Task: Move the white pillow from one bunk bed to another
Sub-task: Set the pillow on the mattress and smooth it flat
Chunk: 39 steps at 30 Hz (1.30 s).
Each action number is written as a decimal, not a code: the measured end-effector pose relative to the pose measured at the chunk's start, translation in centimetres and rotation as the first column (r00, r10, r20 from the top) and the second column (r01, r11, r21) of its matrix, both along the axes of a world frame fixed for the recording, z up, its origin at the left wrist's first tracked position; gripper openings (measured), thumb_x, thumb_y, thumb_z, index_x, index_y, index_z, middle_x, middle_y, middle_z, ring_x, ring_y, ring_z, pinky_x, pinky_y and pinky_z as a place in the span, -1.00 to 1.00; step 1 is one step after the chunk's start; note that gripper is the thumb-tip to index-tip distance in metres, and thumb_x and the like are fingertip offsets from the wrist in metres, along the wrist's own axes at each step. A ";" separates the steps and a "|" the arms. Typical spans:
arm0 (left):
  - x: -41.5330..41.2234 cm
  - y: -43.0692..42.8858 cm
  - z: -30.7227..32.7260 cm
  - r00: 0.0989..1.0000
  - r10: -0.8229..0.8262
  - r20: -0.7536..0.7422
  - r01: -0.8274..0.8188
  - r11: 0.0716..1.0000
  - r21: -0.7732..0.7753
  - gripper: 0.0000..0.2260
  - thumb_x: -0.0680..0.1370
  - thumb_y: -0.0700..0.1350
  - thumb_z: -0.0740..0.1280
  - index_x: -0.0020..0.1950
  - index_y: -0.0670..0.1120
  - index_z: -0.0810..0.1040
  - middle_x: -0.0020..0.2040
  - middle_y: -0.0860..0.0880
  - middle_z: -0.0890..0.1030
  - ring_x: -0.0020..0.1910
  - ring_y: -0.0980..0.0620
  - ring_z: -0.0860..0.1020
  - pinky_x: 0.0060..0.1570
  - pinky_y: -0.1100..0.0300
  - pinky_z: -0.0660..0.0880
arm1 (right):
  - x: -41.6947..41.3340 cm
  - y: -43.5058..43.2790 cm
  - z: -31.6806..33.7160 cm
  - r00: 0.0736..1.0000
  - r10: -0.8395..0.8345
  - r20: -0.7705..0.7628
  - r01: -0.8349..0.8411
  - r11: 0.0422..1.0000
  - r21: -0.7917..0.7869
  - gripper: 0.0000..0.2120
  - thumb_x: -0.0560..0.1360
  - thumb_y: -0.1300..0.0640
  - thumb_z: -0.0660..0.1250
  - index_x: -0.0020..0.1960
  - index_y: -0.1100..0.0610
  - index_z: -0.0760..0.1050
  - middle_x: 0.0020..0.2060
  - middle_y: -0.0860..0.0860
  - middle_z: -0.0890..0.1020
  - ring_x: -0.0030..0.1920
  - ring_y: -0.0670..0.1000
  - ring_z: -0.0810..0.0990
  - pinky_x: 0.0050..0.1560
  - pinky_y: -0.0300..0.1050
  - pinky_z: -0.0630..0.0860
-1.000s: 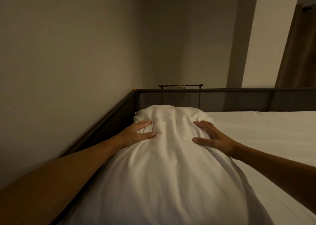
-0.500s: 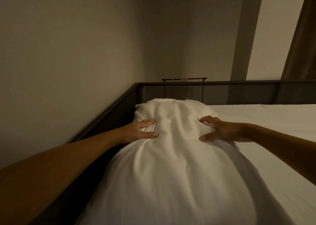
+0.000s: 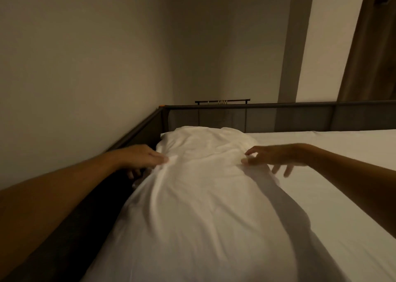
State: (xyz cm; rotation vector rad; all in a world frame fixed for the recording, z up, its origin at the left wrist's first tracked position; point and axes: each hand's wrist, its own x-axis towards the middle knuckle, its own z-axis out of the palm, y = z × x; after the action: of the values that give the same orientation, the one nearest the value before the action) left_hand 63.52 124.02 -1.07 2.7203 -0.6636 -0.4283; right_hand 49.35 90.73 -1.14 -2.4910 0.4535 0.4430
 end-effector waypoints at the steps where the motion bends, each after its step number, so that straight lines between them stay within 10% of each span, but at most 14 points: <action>1: 0.5 -0.1 0.8 0.993 0.003 0.115 -0.010 0.998 0.062 -0.47 0.48 0.30 0.16 0.37 0.09 0.43 0.24 -0.07 0.55 0.10 -0.14 0.57 0.02 0.03 0.56 | 0.3 -0.1 0.5 0.999 -0.001 0.052 0.004 0.998 -0.058 -0.17 0.29 -0.44 0.17 0.47 -0.13 0.14 0.49 0.05 0.25 0.37 0.22 0.39 0.25 0.25 0.40; 7: 2.4 -4.1 2.3 0.919 -0.045 0.392 0.040 0.999 0.021 -0.47 0.59 0.15 0.03 0.52 -0.04 0.16 0.56 -0.08 0.15 0.52 -0.10 0.16 0.43 0.07 0.10 | 4.2 1.2 1.3 0.931 0.072 0.357 0.010 0.975 -0.221 -0.33 0.50 -0.28 0.04 0.49 0.06 0.20 0.52 0.09 0.21 0.48 0.17 0.22 0.42 0.12 0.15; 20: 2.3 -12.3 -3.4 0.947 -0.197 0.254 0.193 0.980 0.040 -0.52 0.63 0.07 -0.07 0.54 0.01 0.04 0.59 -0.03 0.03 0.55 -0.02 0.06 0.46 0.12 -0.06 | 8.1 4.3 -4.0 0.934 0.224 0.278 -0.106 0.917 -0.386 -0.41 0.55 -0.18 -0.13 0.51 0.05 0.09 0.54 0.07 0.11 0.52 0.14 0.07 0.48 0.11 -0.04; 29: 4.3 -6.8 -4.2 0.990 0.134 0.035 -0.134 0.991 0.011 -0.45 0.61 0.13 -0.10 0.55 -0.08 -0.03 0.58 -0.16 0.00 0.54 -0.15 0.07 0.46 0.02 0.01 | 5.4 0.2 -4.5 0.988 0.021 0.156 0.017 0.972 -0.234 -0.33 0.54 -0.28 -0.16 0.55 0.03 -0.08 0.56 0.06 0.00 0.55 0.13 0.01 0.49 0.13 -0.07; 39: -0.3 -6.7 -1.2 0.949 -0.121 0.292 0.106 0.992 0.065 -0.47 0.62 0.07 -0.07 0.55 -0.04 -0.11 0.59 -0.04 -0.09 0.56 -0.09 -0.07 0.50 0.03 -0.08 | 3.2 3.4 -1.8 0.946 0.148 0.289 -0.032 0.929 -0.370 -0.37 0.57 -0.21 -0.10 0.54 0.09 0.01 0.56 0.10 0.03 0.54 0.15 0.03 0.47 0.13 -0.05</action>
State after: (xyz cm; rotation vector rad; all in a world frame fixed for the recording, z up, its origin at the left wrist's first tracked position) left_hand 63.24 117.32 -2.32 2.8299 -0.9013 -0.0599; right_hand 52.60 94.17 -2.89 -2.8807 0.3121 -0.0124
